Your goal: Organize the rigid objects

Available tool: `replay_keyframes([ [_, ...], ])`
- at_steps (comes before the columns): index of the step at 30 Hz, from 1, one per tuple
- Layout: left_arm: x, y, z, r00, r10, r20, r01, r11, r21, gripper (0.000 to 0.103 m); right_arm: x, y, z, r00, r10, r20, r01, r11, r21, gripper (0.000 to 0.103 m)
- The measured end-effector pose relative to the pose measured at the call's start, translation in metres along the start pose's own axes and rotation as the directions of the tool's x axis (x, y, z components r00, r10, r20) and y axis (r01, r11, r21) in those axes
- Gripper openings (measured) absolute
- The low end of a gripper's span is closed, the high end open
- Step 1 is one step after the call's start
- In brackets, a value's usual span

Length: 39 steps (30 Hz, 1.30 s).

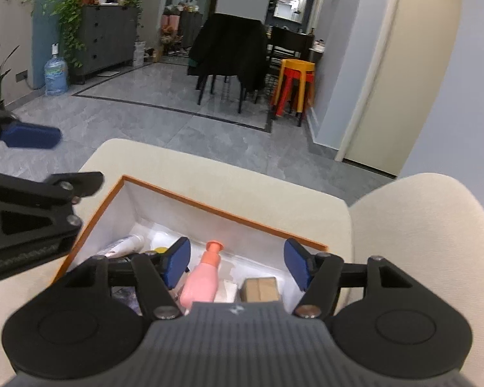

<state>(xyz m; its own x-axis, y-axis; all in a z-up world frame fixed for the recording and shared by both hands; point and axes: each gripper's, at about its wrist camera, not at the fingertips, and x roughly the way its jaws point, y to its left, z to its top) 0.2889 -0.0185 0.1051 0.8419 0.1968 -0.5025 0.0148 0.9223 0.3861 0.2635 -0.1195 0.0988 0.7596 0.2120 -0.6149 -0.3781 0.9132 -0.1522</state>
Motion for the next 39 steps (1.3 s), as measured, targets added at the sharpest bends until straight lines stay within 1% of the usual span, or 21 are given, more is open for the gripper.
replay_keyframes([
  [2, -0.015, 0.001, 0.001, 1.0, 0.001, 0.017, -0.001, 1.0, -0.008, 0.078, -0.019, -0.004, 0.001, 1.0, 0.002, 0.01, -0.003, 1.0, 0.03, 0.069],
  [5, -0.033, 0.006, 0.0, 0.999, -0.028, 0.024, 0.03, 0.997, -0.069, 0.079, -0.047, -0.007, 0.0, 0.999, 0.005, 0.032, -0.007, 0.998, 0.065, 0.07],
  [7, -0.044, 0.01, 0.0, 0.999, -0.046, 0.027, 0.049, 0.994, -0.102, 0.082, -0.065, -0.008, -0.001, 0.999, 0.003, 0.046, -0.007, 0.997, 0.082, 0.071],
  [9, -0.054, 0.013, -0.002, 0.999, -0.045, 0.023, 0.047, 0.991, -0.127, 0.089, -0.081, -0.006, -0.003, 0.999, 0.001, 0.055, -0.006, 0.995, 0.095, 0.072],
  [11, -0.064, 0.016, -0.005, 0.998, -0.053, 0.029, 0.057, 0.986, -0.154, 0.091, -0.099, -0.004, -0.008, 0.998, -0.013, 0.063, 0.006, 0.995, 0.099, 0.072],
  [13, -0.071, 0.02, -0.008, 0.996, -0.082, 0.028, 0.086, 0.98, -0.181, 0.095, -0.117, -0.004, -0.011, 0.997, -0.015, 0.077, 0.007, 0.993, 0.115, 0.073],
  [15, -0.075, 0.025, -0.01, 0.993, -0.114, 0.011, 0.114, 0.973, -0.198, 0.102, -0.131, -0.006, -0.016, 0.996, -0.015, 0.087, 0.003, 0.99, 0.138, 0.074],
  [16, -0.078, 0.028, -0.012, 0.993, -0.116, 0.006, 0.115, 0.972, -0.206, 0.103, -0.138, -0.006, -0.018, 0.996, -0.014, 0.093, 0.0, 0.989, 0.148, 0.077],
  [18, -0.086, 0.03, -0.02, 0.992, -0.12, 0.028, 0.123, 0.967, -0.225, 0.103, -0.152, -0.007, -0.023, 0.995, -0.027, 0.1, 0.011, 0.987, 0.159, 0.077],
  [22, -0.093, 0.037, -0.035, 0.986, -0.157, 0.048, 0.164, 0.952, -0.259, 0.103, -0.175, -0.003, -0.035, 0.993, -0.045, 0.11, 0.026, 0.985, 0.169, 0.078],
  [24, -0.093, 0.04, -0.042, 0.984, -0.17, 0.048, 0.176, 0.945, -0.275, 0.103, -0.181, 0.0, -0.042, 0.992, -0.05, 0.116, 0.03, 0.985, 0.167, 0.082],
  [26, -0.095, 0.04, -0.049, 0.986, -0.164, 0.043, 0.169, 0.943, -0.288, 0.103, -0.186, 0.002, -0.054, 0.991, -0.058, 0.12, 0.036, 0.984, 0.177, 0.087],
  [28, -0.095, 0.038, -0.058, 0.987, -0.159, 0.038, 0.163, 0.94, -0.298, 0.103, -0.186, 0.001, -0.065, 0.993, -0.042, 0.115, 0.019, 0.98, 0.199, 0.089],
  [30, -0.089, 0.033, -0.067, 0.987, -0.159, 0.027, 0.16, 0.942, -0.295, 0.103, -0.181, -0.001, -0.075, 0.994, -0.012, 0.105, -0.012, 0.973, 0.232, 0.09],
  [33, -0.077, 0.023, -0.081, 0.987, -0.16, -0.023, 0.148, 0.951, -0.272, 0.103, -0.169, 0.0, -0.085, 0.996, 0.007, 0.086, -0.03, 0.963, 0.269, 0.09],
  [37, -0.061, 0.018, -0.094, 0.981, -0.185, -0.052, 0.163, 0.945, -0.285, 0.103, -0.148, 0.01, -0.09, 0.998, 0.009, 0.066, -0.026, 0.965, 0.26, 0.09],
  [39, -0.053, 0.016, -0.095, 0.981, -0.186, -0.06, 0.162, 0.946, -0.282, 0.103, -0.135, 0.016, -0.089, 0.998, 0.007, 0.055, -0.02, 0.97, 0.241, 0.09],
])
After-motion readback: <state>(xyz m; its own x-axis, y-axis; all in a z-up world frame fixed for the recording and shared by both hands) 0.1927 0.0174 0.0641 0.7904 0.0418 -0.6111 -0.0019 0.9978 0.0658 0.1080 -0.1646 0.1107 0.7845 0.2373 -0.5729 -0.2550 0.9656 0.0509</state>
